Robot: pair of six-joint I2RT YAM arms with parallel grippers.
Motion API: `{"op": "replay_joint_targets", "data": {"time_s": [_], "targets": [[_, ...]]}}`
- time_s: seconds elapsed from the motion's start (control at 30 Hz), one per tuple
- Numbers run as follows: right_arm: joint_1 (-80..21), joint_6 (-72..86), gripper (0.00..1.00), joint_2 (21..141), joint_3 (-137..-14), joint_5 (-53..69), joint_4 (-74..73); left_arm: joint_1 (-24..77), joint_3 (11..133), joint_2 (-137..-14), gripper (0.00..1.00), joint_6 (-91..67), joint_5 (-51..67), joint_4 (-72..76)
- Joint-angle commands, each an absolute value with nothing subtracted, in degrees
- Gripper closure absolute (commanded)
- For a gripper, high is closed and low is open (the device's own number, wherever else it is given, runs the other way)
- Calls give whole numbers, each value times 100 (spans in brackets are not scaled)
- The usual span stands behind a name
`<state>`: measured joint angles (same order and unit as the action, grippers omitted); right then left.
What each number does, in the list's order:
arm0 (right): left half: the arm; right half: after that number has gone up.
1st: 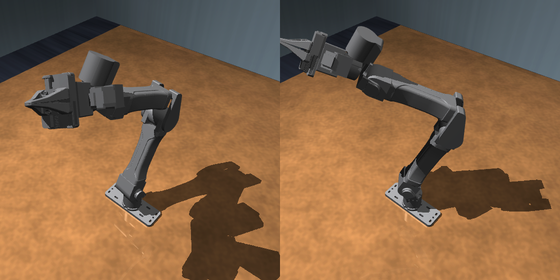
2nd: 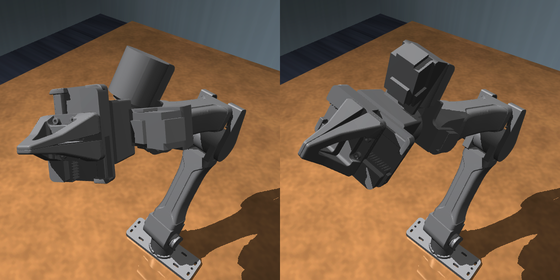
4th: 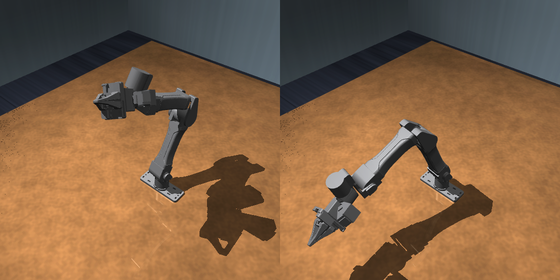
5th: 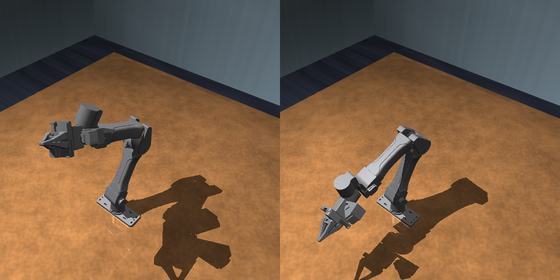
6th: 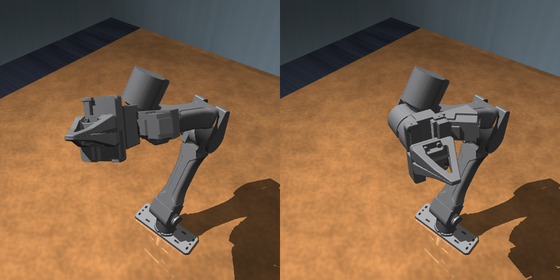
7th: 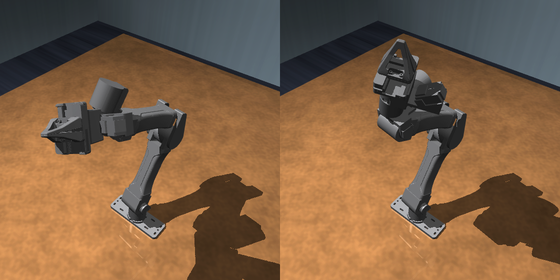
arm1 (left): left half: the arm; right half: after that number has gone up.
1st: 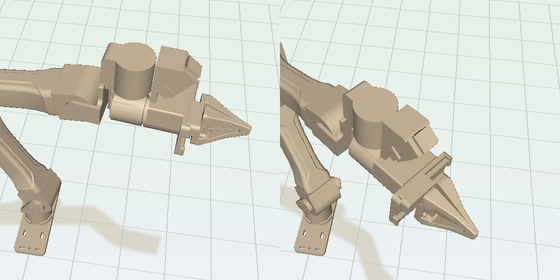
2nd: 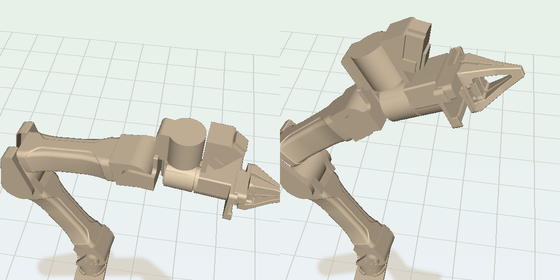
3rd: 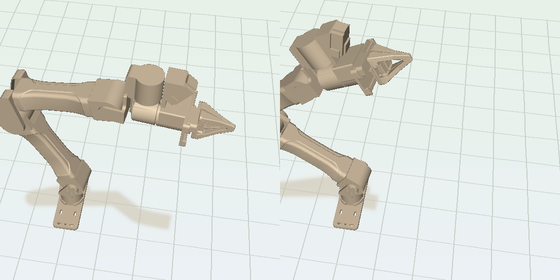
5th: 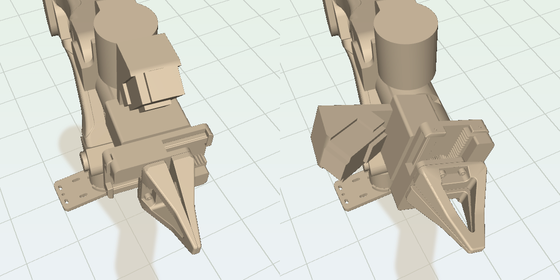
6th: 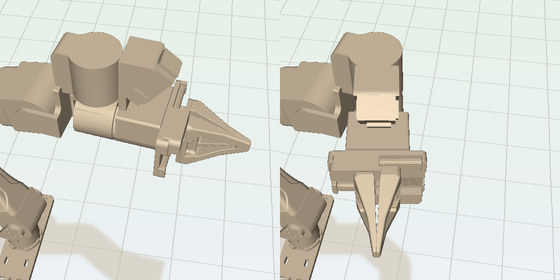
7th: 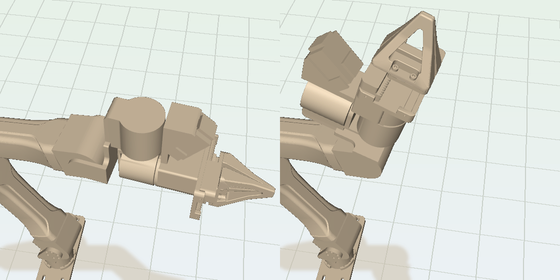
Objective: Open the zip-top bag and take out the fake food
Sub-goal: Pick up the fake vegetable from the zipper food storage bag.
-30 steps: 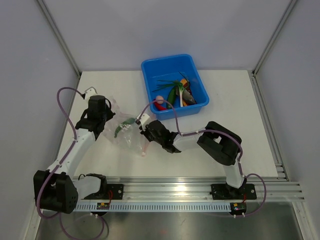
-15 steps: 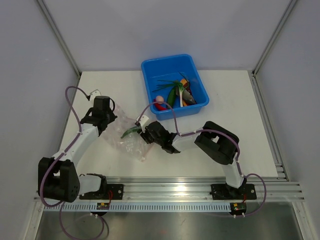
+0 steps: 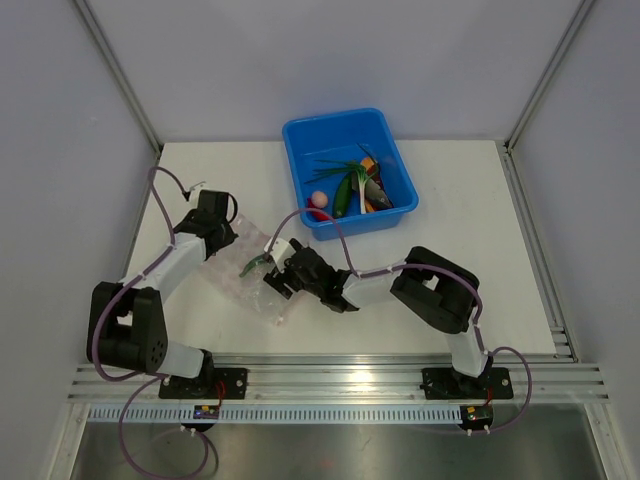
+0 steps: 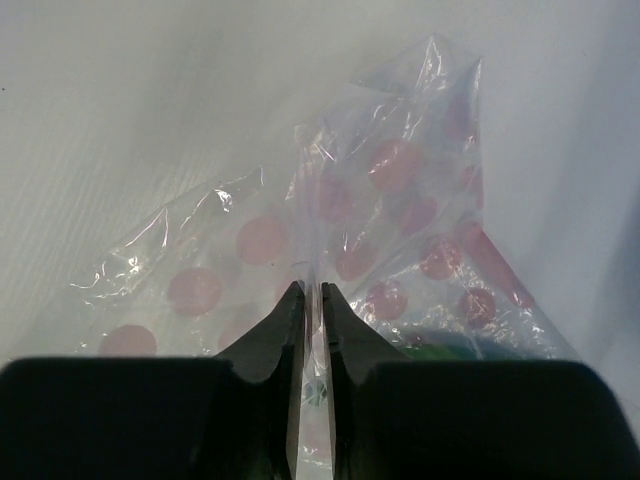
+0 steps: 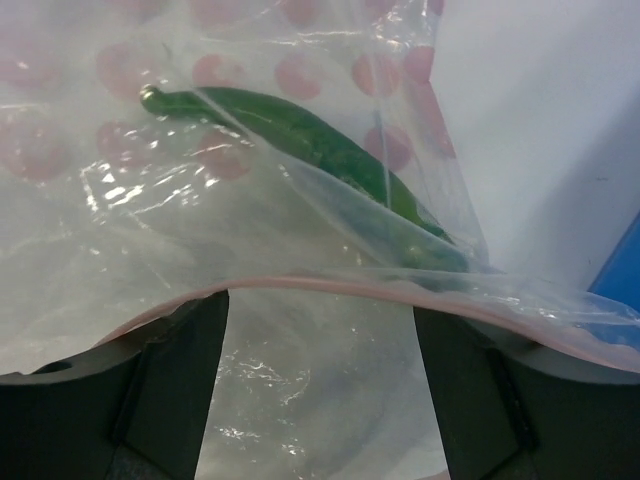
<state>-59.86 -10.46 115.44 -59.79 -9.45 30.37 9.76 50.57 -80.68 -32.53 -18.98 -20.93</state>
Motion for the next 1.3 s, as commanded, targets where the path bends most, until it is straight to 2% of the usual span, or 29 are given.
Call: {"op": "replay_joint_targets", "data": {"time_s": [0.0, 0.27, 0.47, 0.77, 0.93, 1.0, 1.03, 1.07, 1.13, 1.2, 1.27], "targets": [[-6161, -1625, 17, 11294, -6047, -949, 3322, 1002, 5361, -8174, 85, -3094, -2022, -1925], [-6205, -2469, 10, 11557, -6187, -923, 3463, 1002, 5493, -8314, 80, -2752, -1565, -1872], [-6240, -2839, 5, 11619, -6108, -756, 3682, 1046, 5572, -8568, 67, -2417, -976, -1696], [-6249, -2768, 4, 11830, -6354, -738, 3525, 1353, 6125, -9394, 65, -2048, -492, -2144], [-6249, -2751, 3, 11909, -6399, -703, 3481, 1424, 6644, -10054, 65, -2144, -896, -2786], [-6240, -2734, 3, 11865, -6390, -677, 3489, 1424, 6627, -9994, 57, -2293, -1063, -2804], [-6249, -2733, 3, 11848, -6372, -685, 3498, 1424, 6540, -9810, 51, -2346, -1237, -2769], [-6240, -2733, 4, 11839, -6355, -677, 3507, 1424, 6478, -9695, 37, -2434, -1335, -2742], [-6249, -2725, 3, 11830, -6354, -659, 3516, 1424, 6329, -9388, 27, -2496, -1564, -2637], [-6240, -2716, 4, 11848, -6354, -659, 3516, 1424, 6118, -8922, 20, -2531, -1521, -2506], [-6249, -2725, 3, 11865, -6372, -659, 3524, 1424, 5951, -8519, 18, -2531, -1468, -2444]]}}
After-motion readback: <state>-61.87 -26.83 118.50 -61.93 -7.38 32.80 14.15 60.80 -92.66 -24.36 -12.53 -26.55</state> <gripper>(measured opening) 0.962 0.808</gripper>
